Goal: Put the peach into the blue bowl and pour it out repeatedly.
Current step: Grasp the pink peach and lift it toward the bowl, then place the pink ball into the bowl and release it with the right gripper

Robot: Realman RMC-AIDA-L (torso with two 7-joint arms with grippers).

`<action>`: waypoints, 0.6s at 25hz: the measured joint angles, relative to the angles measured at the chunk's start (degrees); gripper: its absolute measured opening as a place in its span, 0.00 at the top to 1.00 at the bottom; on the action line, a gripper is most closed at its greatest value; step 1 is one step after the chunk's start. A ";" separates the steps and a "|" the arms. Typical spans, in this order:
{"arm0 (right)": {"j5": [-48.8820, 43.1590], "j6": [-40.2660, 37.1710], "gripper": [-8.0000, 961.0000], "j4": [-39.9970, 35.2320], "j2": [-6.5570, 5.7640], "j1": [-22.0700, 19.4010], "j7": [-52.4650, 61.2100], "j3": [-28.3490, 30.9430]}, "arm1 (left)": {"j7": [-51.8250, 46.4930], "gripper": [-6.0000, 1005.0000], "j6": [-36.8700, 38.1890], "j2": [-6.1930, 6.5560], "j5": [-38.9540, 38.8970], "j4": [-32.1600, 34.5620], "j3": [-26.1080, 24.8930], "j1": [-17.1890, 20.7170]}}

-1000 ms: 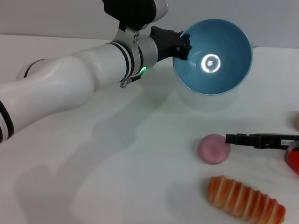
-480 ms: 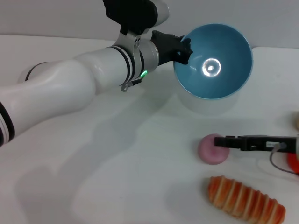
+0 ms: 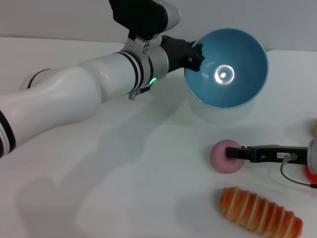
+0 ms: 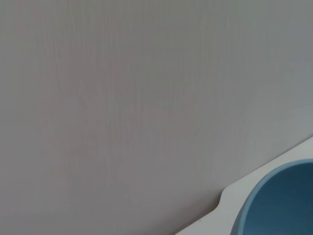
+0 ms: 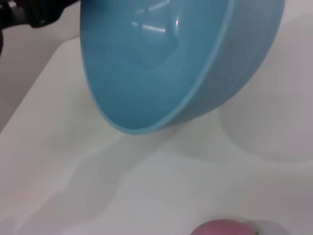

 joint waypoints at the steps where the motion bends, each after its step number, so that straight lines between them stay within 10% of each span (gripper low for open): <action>1: 0.01 -0.65 0.50 -0.47 -0.01 -0.15 -0.10 -0.07 | -0.01 0.99 -0.03 0.00 0.00 -0.02 0.00 0.01; 15: 7.18 -30.93 0.88 -23.36 -0.43 -5.78 -2.23 0.39 | -0.63 0.99 13.06 0.33 0.73 -2.85 -5.40 -3.36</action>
